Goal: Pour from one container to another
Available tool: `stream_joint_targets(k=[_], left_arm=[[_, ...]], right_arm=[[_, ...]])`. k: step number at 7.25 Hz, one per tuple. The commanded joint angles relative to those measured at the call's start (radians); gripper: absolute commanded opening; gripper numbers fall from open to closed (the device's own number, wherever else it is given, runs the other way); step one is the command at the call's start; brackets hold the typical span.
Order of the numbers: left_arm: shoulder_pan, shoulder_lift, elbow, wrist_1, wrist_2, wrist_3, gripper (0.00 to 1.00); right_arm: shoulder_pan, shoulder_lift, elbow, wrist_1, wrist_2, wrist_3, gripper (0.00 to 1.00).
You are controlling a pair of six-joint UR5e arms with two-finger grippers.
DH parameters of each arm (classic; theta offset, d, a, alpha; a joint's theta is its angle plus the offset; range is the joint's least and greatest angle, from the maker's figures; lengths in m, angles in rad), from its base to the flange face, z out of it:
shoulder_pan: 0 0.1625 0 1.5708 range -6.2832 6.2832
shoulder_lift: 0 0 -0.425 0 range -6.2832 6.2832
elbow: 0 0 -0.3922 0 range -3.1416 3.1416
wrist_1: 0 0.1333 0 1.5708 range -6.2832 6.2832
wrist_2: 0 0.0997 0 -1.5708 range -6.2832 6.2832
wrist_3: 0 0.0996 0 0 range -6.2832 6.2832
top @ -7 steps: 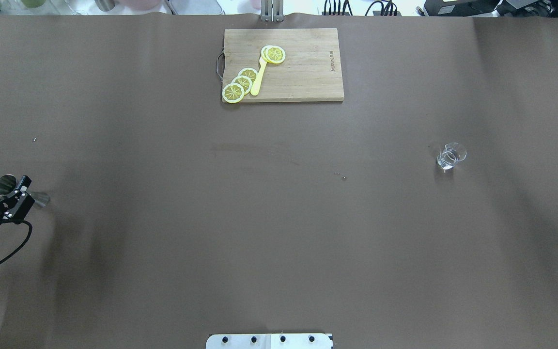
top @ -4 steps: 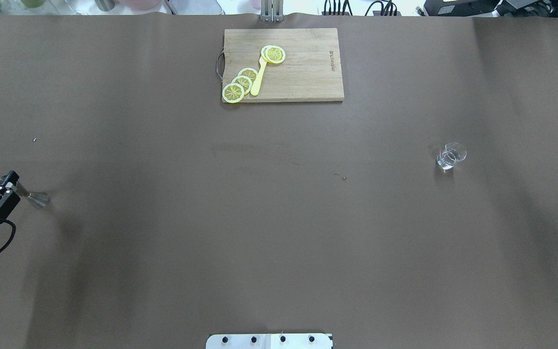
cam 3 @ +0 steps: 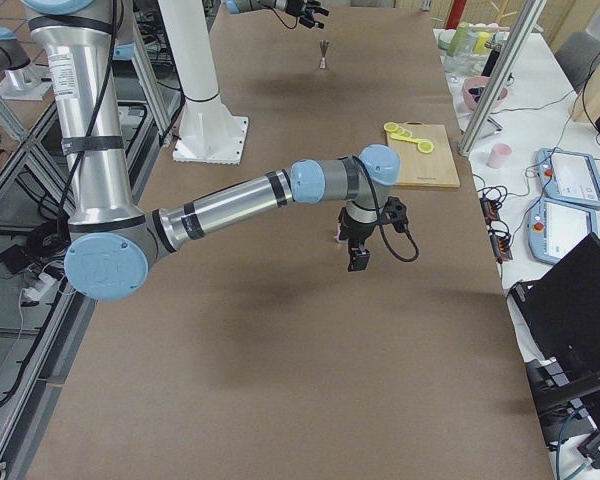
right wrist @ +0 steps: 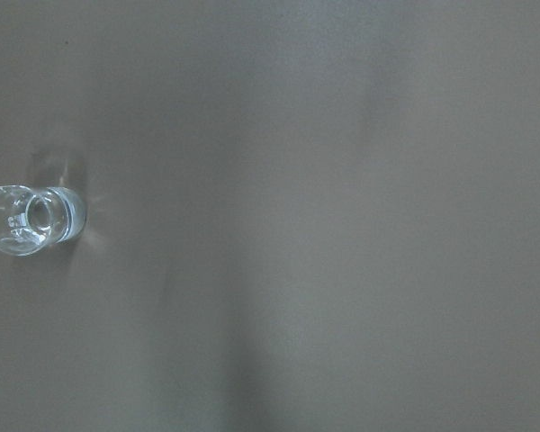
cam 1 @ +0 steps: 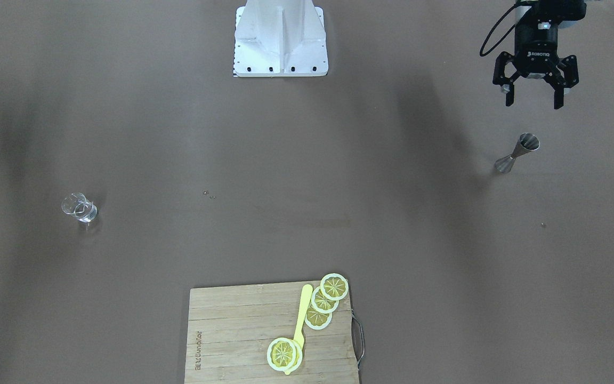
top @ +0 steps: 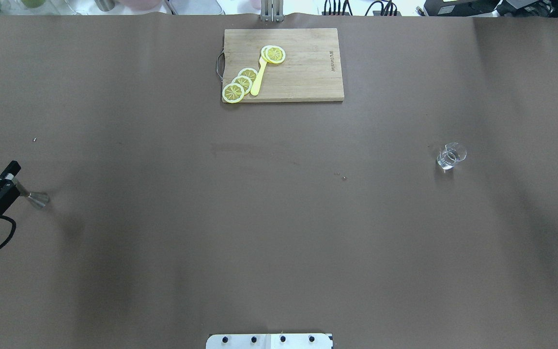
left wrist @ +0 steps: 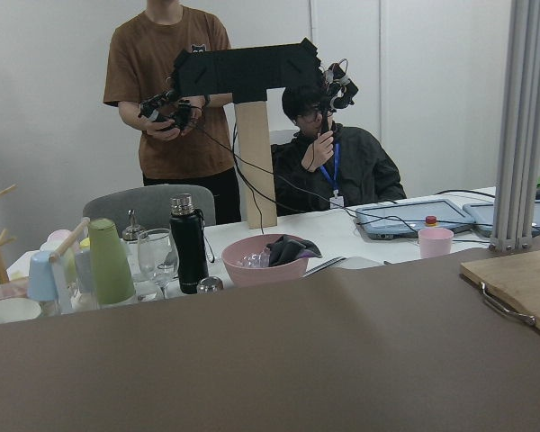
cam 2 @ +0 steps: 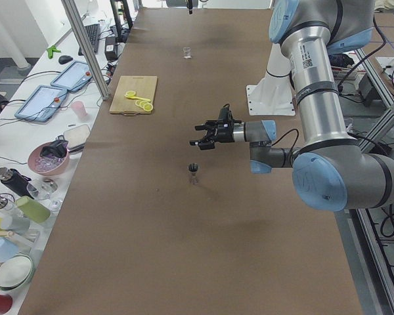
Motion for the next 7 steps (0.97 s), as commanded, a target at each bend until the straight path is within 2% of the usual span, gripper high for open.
stream_joint_targets(k=[1, 2, 4, 7], left_arm=[[-0.098, -0.107, -0.032, 0.041, -0.166, 0.13, 0.97], [-0.179, -0.208, -0.031, 0.143, -0.287, 0.14, 0.97], [-0.297, -0.371, -0.02, 0.338, -0.467, 0.14, 0.97], [-0.415, -0.496, -0.008, 0.536, -0.692, 0.138, 0.97]], right_arm=[[0.0, -0.002, -0.001, 0.0, -0.002, 0.0, 1.0], [0.0, -0.002, -0.001, 0.001, -0.002, 0.0, 1.0], [0.0, -0.003, -0.001, 0.0, -0.002, 0.0, 1.0], [0.0, -0.008, -0.001, 0.0, -0.002, 0.0, 1.0]])
